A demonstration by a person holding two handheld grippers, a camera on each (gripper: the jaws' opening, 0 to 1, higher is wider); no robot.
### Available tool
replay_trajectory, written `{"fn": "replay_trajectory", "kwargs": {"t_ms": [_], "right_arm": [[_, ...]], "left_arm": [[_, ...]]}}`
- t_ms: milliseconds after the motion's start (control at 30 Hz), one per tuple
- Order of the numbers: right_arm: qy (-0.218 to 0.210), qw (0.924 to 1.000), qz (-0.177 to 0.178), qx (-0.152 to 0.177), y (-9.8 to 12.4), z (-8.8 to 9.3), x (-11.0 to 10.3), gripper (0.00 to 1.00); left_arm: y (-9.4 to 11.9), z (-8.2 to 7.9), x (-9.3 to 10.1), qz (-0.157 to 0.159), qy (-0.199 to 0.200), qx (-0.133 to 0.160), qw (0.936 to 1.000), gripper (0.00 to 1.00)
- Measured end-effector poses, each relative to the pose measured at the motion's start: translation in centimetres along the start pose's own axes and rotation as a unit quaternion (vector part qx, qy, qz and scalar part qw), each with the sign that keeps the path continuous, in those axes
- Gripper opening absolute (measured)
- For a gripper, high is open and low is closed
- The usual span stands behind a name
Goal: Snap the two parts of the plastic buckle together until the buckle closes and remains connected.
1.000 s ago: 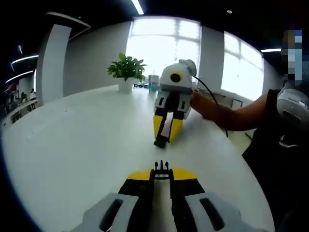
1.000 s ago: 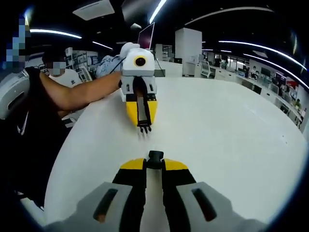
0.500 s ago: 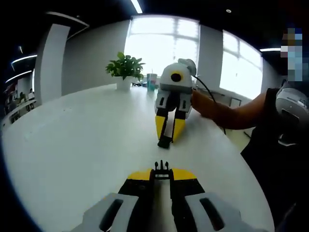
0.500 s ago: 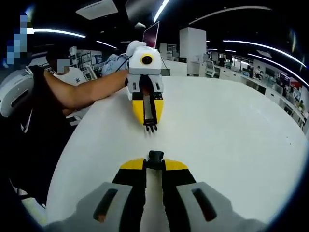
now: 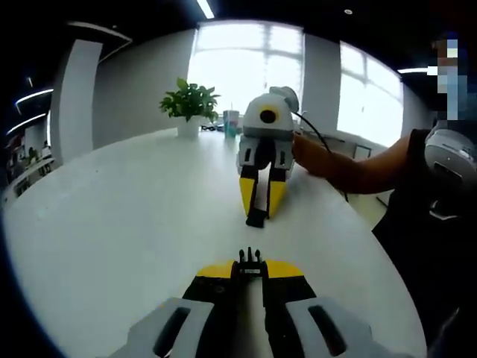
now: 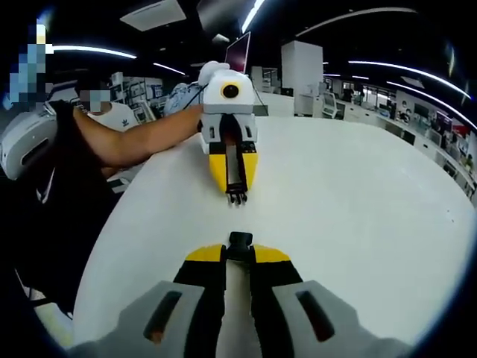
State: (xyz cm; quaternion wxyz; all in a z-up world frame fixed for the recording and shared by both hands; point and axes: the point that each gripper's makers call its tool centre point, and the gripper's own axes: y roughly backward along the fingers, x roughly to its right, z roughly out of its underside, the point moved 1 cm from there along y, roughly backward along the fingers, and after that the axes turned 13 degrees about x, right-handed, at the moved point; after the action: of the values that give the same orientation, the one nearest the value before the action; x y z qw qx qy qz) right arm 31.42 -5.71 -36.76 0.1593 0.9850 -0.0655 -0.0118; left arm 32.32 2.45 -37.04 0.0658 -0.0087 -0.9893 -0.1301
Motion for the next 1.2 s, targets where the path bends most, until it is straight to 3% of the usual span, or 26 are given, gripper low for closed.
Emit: {"fn": "replay_trajectory", "kwargs": {"t_ms": [1200], "right_arm": [[0.012,0.9997,-0.014,0.016,-0.69,-0.14,-0.38,0.09]], "left_arm": [[-0.86,0.24,0.39,0.02,-0.013,0.009,0.9997,0.11]]}}
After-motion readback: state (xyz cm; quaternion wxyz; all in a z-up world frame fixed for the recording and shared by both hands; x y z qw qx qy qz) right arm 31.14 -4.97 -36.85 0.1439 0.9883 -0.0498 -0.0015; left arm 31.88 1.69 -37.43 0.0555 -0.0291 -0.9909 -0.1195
